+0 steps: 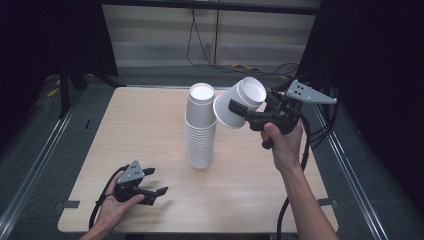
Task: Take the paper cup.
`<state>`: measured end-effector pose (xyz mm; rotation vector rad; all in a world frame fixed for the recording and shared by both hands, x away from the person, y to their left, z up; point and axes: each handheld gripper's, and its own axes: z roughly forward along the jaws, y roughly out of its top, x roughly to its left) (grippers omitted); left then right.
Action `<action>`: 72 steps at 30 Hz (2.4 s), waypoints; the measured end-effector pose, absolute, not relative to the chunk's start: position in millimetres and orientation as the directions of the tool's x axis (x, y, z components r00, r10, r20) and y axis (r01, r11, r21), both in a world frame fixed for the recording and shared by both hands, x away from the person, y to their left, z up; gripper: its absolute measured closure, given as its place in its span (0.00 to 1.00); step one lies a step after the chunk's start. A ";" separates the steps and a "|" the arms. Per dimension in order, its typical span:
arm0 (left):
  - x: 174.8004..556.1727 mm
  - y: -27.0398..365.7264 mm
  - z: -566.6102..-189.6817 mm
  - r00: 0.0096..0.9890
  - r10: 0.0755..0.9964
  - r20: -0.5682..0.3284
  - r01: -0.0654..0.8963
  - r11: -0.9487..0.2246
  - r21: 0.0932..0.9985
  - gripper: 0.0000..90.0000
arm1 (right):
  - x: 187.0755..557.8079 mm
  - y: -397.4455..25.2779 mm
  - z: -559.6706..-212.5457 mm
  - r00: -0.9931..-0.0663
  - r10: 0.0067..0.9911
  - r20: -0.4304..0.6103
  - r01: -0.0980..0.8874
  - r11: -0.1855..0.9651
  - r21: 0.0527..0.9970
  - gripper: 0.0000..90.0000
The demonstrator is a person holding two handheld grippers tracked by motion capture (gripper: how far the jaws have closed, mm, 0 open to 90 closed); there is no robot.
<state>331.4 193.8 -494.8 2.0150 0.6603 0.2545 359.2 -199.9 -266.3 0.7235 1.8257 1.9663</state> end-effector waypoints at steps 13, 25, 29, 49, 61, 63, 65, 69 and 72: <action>335.6 186.5 -480.7 0.856 0.492 -0.161 0.346 -0.313 0.884 0.19 | 345.7 -204.4 -296.5 -0.809 0.567 0.154 0.142 -0.065 0.988 0.23; 340.9 167.3 -460.1 0.897 0.416 -0.152 0.299 -0.314 0.901 0.18 | 338.3 -203.6 -315.9 -0.822 0.548 0.157 0.182 -0.010 0.983 0.23; 341.6 156.7 -451.0 0.913 0.384 -0.139 0.273 -0.319 0.908 0.18 | 338.5 -201.0 -324.7 -0.826 0.538 0.172 0.202 -0.002 0.979 0.23; 345.7 116.8 -427.1 0.950 0.297 -0.100 0.192 -0.297 0.935 0.17 | 344.1 -173.1 -381.4 -0.847 0.481 0.225 0.311 0.105 0.945 0.23; 343.5 115.8 -426.2 0.956 0.282 -0.087 0.175 -0.302 0.937 0.17 | 344.2 -162.7 -401.8 -0.847 0.469 0.251 0.345 0.125 0.930 0.23; 343.2 115.1 -426.7 0.956 0.280 -0.088 0.174 -0.302 0.937 0.17 | 344.4 -162.4 -402.3 -0.849 0.465 0.251 0.344 0.126 0.931 0.23; 342.7 113.6 -427.5 0.958 0.273 -0.088 0.173 -0.302 0.938 0.17 | 343.9 -160.8 -404.7 -0.849 0.461 0.258 0.352 0.129 0.927 0.23; 342.0 111.7 -428.4 0.961 0.257 -0.097 0.175 -0.300 0.938 0.17 | 343.6 -158.5 -407.4 -0.849 0.460 0.260 0.355 0.133 0.925 0.23; 341.1 109.2 -430.3 0.964 0.248 -0.094 0.170 -0.309 0.936 0.17 | 343.6 -153.5 -410.4 -0.854 0.448 0.264 0.359 0.141 0.923 0.23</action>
